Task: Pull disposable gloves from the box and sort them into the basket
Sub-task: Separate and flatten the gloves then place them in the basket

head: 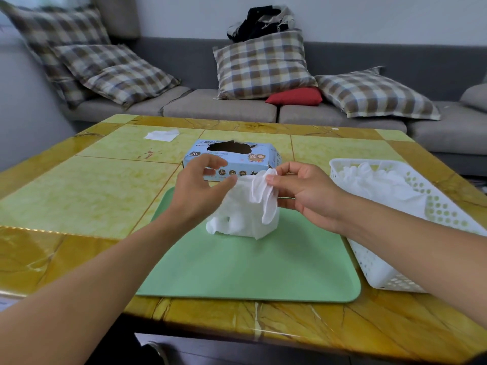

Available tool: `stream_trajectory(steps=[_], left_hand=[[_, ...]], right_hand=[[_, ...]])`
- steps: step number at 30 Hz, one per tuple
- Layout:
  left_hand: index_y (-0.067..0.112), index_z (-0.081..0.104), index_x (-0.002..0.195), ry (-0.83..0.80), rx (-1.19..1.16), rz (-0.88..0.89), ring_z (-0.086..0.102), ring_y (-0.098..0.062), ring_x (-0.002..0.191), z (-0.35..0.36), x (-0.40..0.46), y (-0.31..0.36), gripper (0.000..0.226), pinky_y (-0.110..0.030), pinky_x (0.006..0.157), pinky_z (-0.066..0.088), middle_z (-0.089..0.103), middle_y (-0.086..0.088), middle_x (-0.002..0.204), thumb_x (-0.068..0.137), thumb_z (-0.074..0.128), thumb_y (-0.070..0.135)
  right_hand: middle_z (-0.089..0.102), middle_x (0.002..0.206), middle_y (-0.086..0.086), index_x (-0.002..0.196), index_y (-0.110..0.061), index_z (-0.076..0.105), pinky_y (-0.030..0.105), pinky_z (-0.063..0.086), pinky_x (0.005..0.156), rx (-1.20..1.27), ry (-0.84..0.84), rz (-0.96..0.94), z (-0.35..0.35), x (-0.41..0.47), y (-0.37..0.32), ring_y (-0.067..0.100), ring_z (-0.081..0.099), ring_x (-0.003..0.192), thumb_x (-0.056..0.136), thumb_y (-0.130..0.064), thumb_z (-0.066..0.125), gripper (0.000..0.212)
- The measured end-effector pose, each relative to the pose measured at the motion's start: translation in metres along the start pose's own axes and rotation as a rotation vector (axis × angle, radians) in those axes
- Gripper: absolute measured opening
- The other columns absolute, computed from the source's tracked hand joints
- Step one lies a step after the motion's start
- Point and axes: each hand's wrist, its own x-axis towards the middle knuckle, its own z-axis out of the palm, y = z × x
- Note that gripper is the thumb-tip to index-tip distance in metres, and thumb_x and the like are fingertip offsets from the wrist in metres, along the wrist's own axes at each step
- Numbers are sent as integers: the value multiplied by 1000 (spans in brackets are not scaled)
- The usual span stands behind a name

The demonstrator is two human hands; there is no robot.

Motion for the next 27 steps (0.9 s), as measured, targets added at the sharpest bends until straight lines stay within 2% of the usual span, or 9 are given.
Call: stream_trajectory(steps=[1, 3, 5, 9, 12, 14, 19, 24, 27], left_hand=[[23, 70, 104, -72, -97, 8, 67, -13, 100, 1, -3, 6, 21, -34, 84, 57, 72, 6, 103, 88, 74, 36], [18, 71, 110, -382, -283, -60, 72, -21, 99, 8, -12, 14, 25, -41, 86, 60, 75, -2, 105, 92, 71, 36], [16, 69, 120, -550, -282, -48, 73, -26, 100, 17, -22, 12, 27, -39, 87, 61, 75, -4, 111, 94, 71, 22], [13, 78, 104, -512, -287, -26, 75, -19, 85, 10, -15, 10, 23, -31, 78, 60, 79, -7, 95, 81, 78, 11], [21, 81, 73, -574, -400, -136, 68, -9, 66, -13, -2, 17, 10, -22, 65, 56, 75, 1, 75, 63, 80, 20], [21, 76, 59, -558, -428, -145, 61, -6, 55, -22, 4, 16, 8, -17, 56, 53, 67, 3, 62, 56, 81, 26], [18, 75, 58, -544, -421, -156, 64, -10, 56, -22, 2, 14, 8, -18, 56, 54, 69, -3, 65, 65, 78, 17], [11, 73, 73, -264, -474, -236, 68, -14, 62, -18, 12, 9, 8, -20, 58, 56, 74, -5, 74, 80, 76, 10], [7, 73, 84, -25, -185, -262, 71, -21, 69, -27, 27, -16, 4, -30, 65, 61, 76, -11, 82, 87, 75, 8]], right_hand=[[72, 84, 7, 97, -8, 60, 27, 58, 64, 20, 2, 3, 0, 0, 0, 17, 67, 69, 93, -6, 67, 8], [71, 88, 7, 97, -11, 60, 27, 57, 66, 71, -37, 21, 2, 0, 2, 16, 67, 72, 94, -7, 66, 8], [70, 96, 10, 101, -14, 60, 28, 58, 71, 141, -86, 50, 6, 0, 6, 17, 68, 76, 94, -6, 65, 12], [70, 109, 14, 123, -13, 58, 31, 58, 83, 307, -196, 124, 10, -1, 6, 20, 69, 86, 90, -8, 65, 34], [68, 112, 13, 120, -13, 60, 36, 59, 89, 376, -293, 151, 8, -2, -4, 21, 70, 91, 86, -10, 64, 35], [69, 111, 13, 122, -10, 61, 38, 60, 89, 415, -333, 170, 8, -4, -8, 23, 71, 93, 86, -9, 62, 36], [72, 105, 16, 130, 4, 58, 32, 63, 74, 370, -275, 214, 6, -5, -6, 24, 74, 87, 81, -7, 67, 51], [74, 89, 6, 113, -6, 68, 18, 58, 59, 310, -146, 158, -4, -4, -19, 9, 71, 68, 75, -8, 69, 37], [72, 85, 0, 112, -14, 71, 18, 56, 58, 206, -229, 140, -13, -11, -27, 6, 66, 65, 78, -13, 68, 34]])
